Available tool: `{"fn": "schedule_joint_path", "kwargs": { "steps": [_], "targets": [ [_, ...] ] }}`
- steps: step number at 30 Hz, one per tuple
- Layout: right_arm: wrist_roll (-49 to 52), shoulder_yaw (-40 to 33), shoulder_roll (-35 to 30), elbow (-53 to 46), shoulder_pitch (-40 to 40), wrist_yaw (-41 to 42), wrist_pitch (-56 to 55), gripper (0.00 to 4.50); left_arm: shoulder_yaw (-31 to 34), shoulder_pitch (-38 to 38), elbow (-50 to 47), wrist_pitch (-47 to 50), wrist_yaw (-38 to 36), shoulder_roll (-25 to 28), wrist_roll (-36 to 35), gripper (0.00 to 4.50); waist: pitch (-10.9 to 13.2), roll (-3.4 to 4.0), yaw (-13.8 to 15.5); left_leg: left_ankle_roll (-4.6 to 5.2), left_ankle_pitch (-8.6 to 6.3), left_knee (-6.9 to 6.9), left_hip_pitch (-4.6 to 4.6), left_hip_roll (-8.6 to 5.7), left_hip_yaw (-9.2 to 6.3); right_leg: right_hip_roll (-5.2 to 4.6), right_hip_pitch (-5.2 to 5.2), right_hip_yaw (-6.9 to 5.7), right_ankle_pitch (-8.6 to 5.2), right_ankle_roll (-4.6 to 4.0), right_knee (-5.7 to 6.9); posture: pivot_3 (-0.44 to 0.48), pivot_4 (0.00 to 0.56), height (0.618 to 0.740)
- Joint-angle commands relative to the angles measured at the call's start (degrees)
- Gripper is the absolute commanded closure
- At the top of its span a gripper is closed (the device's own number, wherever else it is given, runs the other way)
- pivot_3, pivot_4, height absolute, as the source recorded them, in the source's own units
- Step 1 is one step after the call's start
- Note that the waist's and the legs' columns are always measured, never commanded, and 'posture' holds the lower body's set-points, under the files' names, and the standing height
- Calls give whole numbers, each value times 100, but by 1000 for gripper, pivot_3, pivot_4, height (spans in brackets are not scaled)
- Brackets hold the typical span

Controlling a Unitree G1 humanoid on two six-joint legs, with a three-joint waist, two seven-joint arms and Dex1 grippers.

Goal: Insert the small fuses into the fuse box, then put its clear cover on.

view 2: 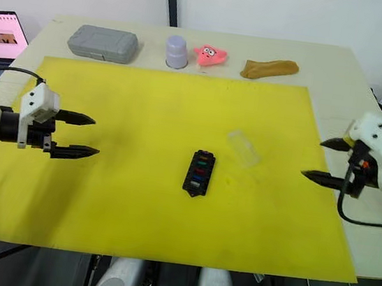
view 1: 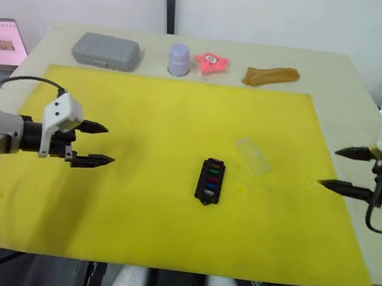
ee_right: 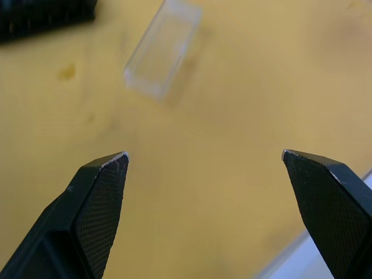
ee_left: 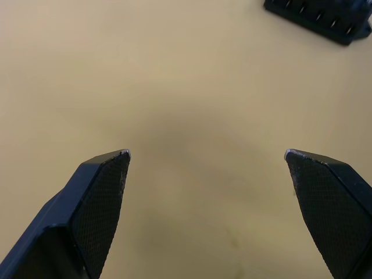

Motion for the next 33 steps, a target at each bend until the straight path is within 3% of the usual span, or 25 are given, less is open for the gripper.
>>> {"fn": "schedule_joint_path", "kwargs": {
  "steps": [1, 9, 20, 32, 33],
  "targets": [
    [478, 511, 361, -668, -730, -673, 1289, 28, -164, -141, -527, 86, 238, -273, -200, 0, 0, -4, 2, -9, 5, 0, -2, 4, -3, -2, -2, 0, 0, 0, 0, 0, 150, 740],
    [302, 1882, 1734, -735, -2332, -2403, 3498, 28, -775, -565, -1015, 203, 583, -912, -218, 0, 0, -4, 24, -34, 18, 0, -13, -2, -3, -4, -12, 8, 0, 0, 1, 0, 150, 740],
    [-40, 2443, 2487, -386, -2461, -3279, 3593, 28, -1242, -426, -968, -182, 710, -1087, 178, 0, 0, -4, 9, -35, 19, 0, -13, -4, 0, 0, -14, 4, 0, 0, 1, 0, 150, 740],
    [-301, 2654, 3098, 282, -2564, -3681, 3593, 28, -1192, -225, -1443, 116, 861, -1028, 2, 0, 0, -4, -5, -35, 19, -1, -13, -3, 1, 2, -15, 4, 0, 0, 3, 0, 150, 740],
    [-321, 2678, 3110, 307, -2574, -3686, 3575, 276, -1173, -177, -1502, 150, 896, -1019, -14, 0, 0, -3, -6, -35, 18, -1, -12, -3, 1, 2, -14, 4, 0, 0, 3, 0, 150, 740]
  ]
}}
